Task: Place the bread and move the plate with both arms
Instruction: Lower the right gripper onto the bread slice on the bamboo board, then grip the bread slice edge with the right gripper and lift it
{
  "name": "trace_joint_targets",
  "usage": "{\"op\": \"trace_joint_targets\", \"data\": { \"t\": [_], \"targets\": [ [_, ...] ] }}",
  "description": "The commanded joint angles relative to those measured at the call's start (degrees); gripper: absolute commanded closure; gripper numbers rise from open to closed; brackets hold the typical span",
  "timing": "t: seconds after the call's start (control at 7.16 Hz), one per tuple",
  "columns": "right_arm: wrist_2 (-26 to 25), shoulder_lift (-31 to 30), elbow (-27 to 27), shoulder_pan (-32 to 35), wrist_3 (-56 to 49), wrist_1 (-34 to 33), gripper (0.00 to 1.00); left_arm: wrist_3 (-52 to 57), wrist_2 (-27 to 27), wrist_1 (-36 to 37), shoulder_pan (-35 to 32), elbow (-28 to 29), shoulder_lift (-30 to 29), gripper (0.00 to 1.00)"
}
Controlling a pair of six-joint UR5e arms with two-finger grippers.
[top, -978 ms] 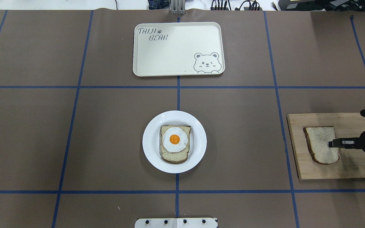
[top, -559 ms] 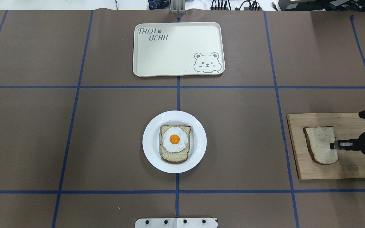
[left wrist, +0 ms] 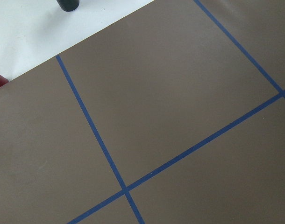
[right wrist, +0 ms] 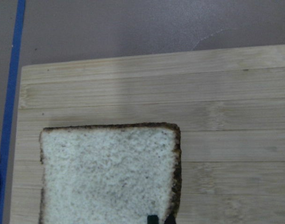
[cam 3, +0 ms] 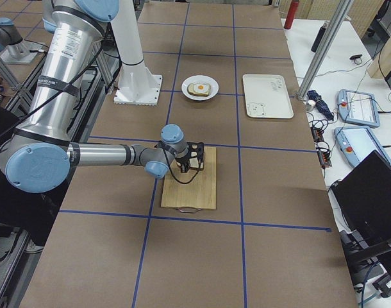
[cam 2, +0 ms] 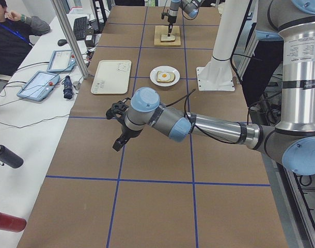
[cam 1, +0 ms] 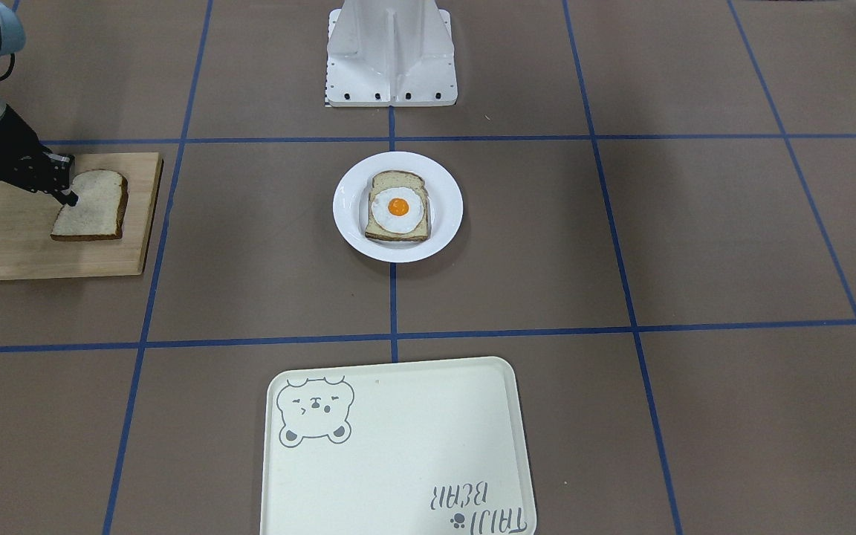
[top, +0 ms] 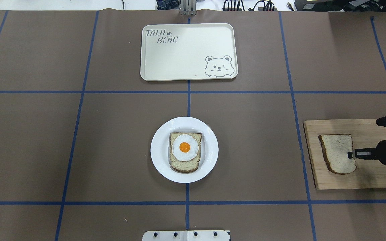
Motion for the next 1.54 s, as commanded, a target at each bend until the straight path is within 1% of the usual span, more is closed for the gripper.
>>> {"op": "trace_joint_targets", "data": {
  "t": [0.0,0.28,0.42,0.56,0.7,0.84,0.98,1.4],
  "targets": [
    [2.2,0.2,0.8,1.5,-0.2,0.0,1.00,-1.2,-0.1,-1.9,0.1,0.2,0.6,0.02],
    [9.0,0.2,1.7,7.1,-1.3,0.1,1.00,-1.2,-0.1,-1.9,0.0,-0.1,1.0,0.02],
    [14.2,0.6,1.6,11.4,-3.9,0.2,1.00,-1.2,-0.1,-1.9,0.0,-0.2,1.1,0.02],
    [19.5,1.5,1.4,15.7,-5.8,0.7,1.00,-1.3,-0.1,-1.9,0.1,-0.1,1.0,0.02],
    [23.2,2.6,0.9,18.0,-5.8,2.8,1.00,-1.9,-0.1,-1.9,0.1,0.1,0.9,0.02],
    [27.0,5.3,0.8,20.2,-5.6,2.0,1.00,-2.0,-0.1,-1.9,0.1,0.2,0.7,0.02],
    [28.0,7.5,0.4,21.1,-5.6,2.1,1.00,-2.1,-0.1,-1.9,0.1,0.3,0.5,0.02],
    [27.8,17.8,-1.3,21.0,-2.6,2.1,1.00,-2.1,-0.1,-1.9,0.1,0.5,0.5,0.02]
  ]
}}
